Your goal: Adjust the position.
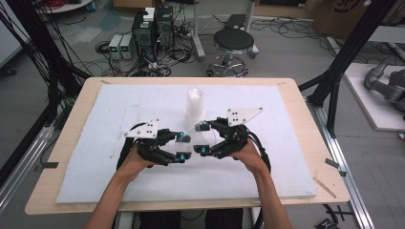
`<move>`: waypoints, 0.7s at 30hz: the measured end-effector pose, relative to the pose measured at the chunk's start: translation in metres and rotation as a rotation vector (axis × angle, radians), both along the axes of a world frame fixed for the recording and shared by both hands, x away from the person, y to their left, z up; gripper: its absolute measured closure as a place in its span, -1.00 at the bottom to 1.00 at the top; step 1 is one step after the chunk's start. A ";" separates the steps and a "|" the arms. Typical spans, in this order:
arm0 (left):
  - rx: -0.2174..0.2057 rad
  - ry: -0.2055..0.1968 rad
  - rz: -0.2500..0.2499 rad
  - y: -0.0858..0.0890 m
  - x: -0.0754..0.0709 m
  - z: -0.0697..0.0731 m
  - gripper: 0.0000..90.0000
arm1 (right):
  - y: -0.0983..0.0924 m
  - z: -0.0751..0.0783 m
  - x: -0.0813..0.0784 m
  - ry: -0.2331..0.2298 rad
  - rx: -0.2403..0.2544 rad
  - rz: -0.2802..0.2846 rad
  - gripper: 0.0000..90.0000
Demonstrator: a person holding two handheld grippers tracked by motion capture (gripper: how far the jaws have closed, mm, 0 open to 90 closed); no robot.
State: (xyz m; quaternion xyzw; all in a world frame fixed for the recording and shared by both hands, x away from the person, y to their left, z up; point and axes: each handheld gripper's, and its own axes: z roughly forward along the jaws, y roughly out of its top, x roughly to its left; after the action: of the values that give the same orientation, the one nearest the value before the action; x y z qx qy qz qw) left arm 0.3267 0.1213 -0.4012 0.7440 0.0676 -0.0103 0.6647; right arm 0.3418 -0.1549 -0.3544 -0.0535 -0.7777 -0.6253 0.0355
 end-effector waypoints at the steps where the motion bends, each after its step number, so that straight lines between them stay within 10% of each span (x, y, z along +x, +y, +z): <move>1: 0.001 -0.002 0.001 0.000 0.000 0.000 -0.08 | 0.000 0.000 0.000 -0.002 -0.001 0.000 -0.39; 16: -0.003 -0.007 0.006 0.000 0.000 0.000 -0.09 | 0.000 0.000 -0.001 -0.005 0.000 -0.001 -0.36; 21: -0.021 0.077 0.057 -0.001 0.001 0.001 -0.90 | -0.001 0.001 -0.001 -0.007 0.001 -0.010 -0.30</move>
State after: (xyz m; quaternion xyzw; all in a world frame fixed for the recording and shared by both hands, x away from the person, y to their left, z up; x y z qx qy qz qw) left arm 0.3281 0.1204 -0.4004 0.7337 0.1140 -0.0207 0.6695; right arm 0.3403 -0.1563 -0.3531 -0.0552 -0.7774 -0.6259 0.0295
